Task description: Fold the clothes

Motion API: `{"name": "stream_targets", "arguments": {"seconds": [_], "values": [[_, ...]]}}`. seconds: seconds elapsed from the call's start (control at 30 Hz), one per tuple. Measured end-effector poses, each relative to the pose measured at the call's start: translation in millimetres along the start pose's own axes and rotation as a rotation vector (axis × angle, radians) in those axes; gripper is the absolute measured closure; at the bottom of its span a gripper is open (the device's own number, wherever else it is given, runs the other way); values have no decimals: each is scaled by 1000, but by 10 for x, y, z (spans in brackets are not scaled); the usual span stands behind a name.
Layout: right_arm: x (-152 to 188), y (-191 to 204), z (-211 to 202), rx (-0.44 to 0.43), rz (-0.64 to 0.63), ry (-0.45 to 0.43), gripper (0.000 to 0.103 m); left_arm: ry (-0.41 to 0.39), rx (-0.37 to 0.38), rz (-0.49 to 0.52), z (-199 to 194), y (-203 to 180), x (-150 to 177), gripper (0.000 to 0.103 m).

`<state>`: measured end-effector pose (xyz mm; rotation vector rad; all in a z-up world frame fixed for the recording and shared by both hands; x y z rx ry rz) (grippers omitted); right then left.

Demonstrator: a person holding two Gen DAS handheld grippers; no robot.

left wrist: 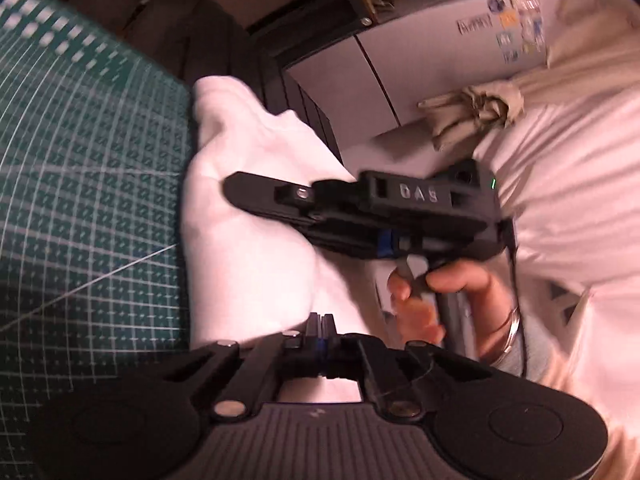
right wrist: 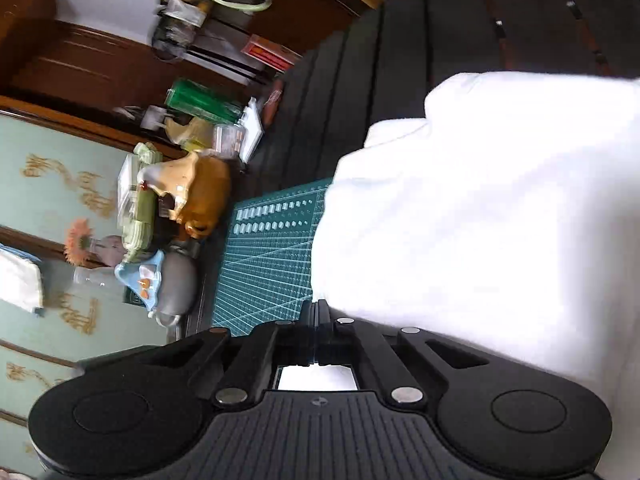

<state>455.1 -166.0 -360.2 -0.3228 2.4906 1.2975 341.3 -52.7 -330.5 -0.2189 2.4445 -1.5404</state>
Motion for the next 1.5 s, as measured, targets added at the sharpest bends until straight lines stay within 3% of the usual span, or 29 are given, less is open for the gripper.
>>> {"name": "stream_targets", "arguments": {"seconds": [0.1, 0.3, 0.4, 0.53, 0.6, 0.7, 0.77, 0.8, 0.87, 0.9, 0.97, 1.0, 1.1, 1.23, 1.3, 1.4, 1.5], "values": [[-70, -6, 7, 27, -13, -17, 103, -1, -36, 52, 63, -55, 2, 101], [-319, -169, 165, 124, -39, -61, 103, -7, -65, 59, 100, -112, -17, 101], [-428, -262, 139, 122, -13, -133, 103, -20, -77, 79, 64, -159, 24, 101], [-602, -344, 110, 225, -8, -224, 103, -32, -84, 83, 54, -192, 40, 101], [-643, -301, 132, 259, -30, -211, 103, -36, -96, 88, 71, -231, 42, 101], [-778, 33, 112, 315, -276, -131, 91, -39, -106, 108, 72, -272, 52, 101], [-810, 267, 59, 343, -511, -17, 60, -42, -103, 111, 84, -276, 41, 101], [-816, 357, 101, 346, -591, 58, 58, -43, -101, 111, 92, -283, 35, 101], [-806, 515, 240, 367, -717, 195, 58, -45, -102, 113, 104, -296, 29, 101], [-802, 580, 345, 419, -802, 277, 58, -47, -105, 118, 114, -311, 27, 101], [-802, 621, 497, 451, -861, 366, 61, -47, -106, 122, 106, -308, 31, 101], [-792, 613, 557, 454, -863, 405, 66, -47, -103, 120, 106, -306, 30, 101], [-769, 563, 655, 462, -875, 480, 101, -46, -96, 114, 98, -294, 26, 101], [-920, 492, 589, 542, -840, 368, 103, -51, -103, 134, 98, -304, 46, 101], [-1004, 412, 550, 649, -827, 292, 103, -54, -106, 148, 97, -316, 62, 101], [-1080, 376, 450, 563, -702, 243, 101, -46, -94, 134, 81, -317, 44, 101], [-1024, 487, 207, 453, -633, 194, 88, -39, -76, 94, -54, -344, 46, 101]]}}
Point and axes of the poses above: each gripper's, at about its wrist camera, not at the fingertips, and z roughly the way its jaws point, y to its left, x to its underside, the point moved 5 cm from there along z, roughly the way its jaws point, and after that the axes turned 9 degrees about -z, right-handed, at the moved point
